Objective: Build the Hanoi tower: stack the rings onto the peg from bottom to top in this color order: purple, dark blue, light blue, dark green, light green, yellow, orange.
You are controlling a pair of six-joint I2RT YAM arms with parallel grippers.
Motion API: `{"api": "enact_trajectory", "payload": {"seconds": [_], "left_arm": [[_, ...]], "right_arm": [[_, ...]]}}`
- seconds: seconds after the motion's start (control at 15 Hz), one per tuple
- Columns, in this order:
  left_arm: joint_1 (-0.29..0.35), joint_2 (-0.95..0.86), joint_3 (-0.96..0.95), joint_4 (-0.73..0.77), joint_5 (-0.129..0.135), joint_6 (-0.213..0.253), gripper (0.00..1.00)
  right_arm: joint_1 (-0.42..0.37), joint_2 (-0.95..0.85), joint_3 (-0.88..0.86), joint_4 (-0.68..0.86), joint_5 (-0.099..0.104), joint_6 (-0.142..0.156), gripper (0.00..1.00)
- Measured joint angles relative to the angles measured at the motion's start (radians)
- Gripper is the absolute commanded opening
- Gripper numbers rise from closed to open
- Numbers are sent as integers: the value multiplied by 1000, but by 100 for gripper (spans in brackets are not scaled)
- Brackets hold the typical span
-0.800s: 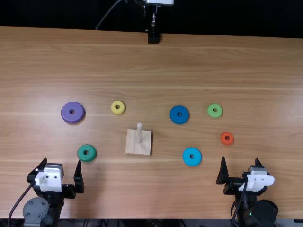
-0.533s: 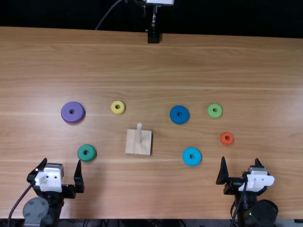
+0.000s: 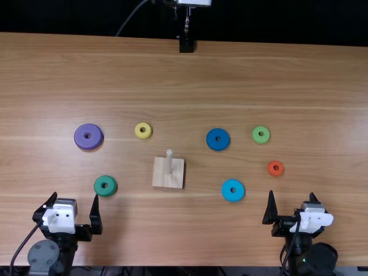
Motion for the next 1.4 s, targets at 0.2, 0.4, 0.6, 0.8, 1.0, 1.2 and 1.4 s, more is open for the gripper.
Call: {"api": "enact_trajectory", "payload": {"seconds": [0.2, 0.4, 0.6, 0.8, 1.0, 1.2, 1.4], "left_arm": [[0, 0, 0, 0, 0, 0, 100], [2, 0, 0, 0, 0, 0, 100], [3, 0, 0, 0, 1, -1, 100], [3, 0, 5, -3, 5, 0, 100], [10, 19, 66, -81, 6, 0, 100], [48, 197, 271, -88, 6, 1, 100], [72, 436, 528, -168, 19, 0, 100]], "right_arm": [[0, 0, 0, 0, 0, 0, 100], [0, 0, 0, 0, 0, 0, 100], [0, 0, 0, 0, 0, 0, 100], [0, 0, 0, 0, 0, 0, 100], [0, 0, 0, 0, 0, 0, 100], [0, 0, 0, 0, 0, 0, 100], [0, 0, 0, 0, 0, 1, 100]]}}
